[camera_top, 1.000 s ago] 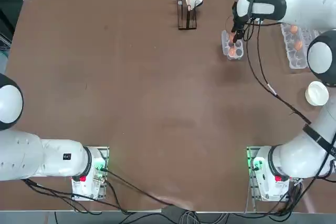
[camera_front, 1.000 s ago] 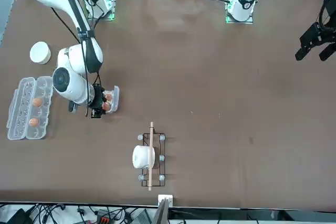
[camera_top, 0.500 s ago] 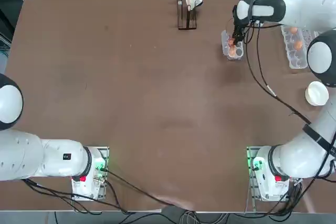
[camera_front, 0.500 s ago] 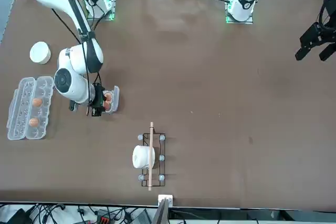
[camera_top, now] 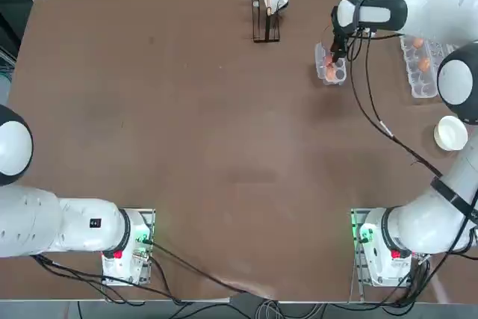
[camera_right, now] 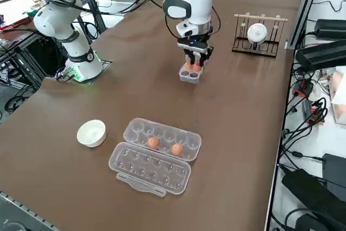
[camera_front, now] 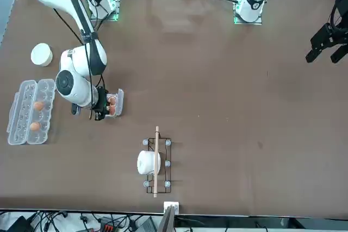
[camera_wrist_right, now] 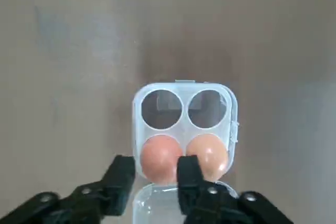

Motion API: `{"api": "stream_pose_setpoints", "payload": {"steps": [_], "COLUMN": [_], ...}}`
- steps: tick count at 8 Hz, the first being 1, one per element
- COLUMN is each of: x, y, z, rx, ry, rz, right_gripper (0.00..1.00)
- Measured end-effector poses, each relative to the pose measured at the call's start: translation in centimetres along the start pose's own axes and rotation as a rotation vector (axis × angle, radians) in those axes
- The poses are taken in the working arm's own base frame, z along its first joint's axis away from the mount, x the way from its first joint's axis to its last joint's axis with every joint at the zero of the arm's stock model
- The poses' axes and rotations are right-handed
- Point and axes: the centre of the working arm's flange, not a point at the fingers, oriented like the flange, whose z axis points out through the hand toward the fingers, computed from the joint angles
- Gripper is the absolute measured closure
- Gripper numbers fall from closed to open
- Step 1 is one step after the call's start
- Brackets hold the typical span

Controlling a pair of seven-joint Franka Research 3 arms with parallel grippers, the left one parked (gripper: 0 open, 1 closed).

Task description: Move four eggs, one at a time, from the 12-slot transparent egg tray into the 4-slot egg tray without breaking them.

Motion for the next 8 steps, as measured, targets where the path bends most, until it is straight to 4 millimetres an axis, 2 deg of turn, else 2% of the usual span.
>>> {"api": "stream_pose_setpoints", "payload": {"steps": [1,2,3,5,8], "x": [0.8,2.6,5.4,12.8,24.5], "y": [-0.5,-1.1,-1.4,-1.4,-0.6], "z": [-1.3,-3.2,-5.2,-7.5,-7.7], "rx": [0.016,0.023,0.019,0.014,0.028], "ry": [0.006,0.015,0.024,0.039,0.06], "rz": [-0.01,-0.034,-0.074,-0.149,-0.225], "right_gripper": [0.27,0.09,0.0,0.0,0.0]}}
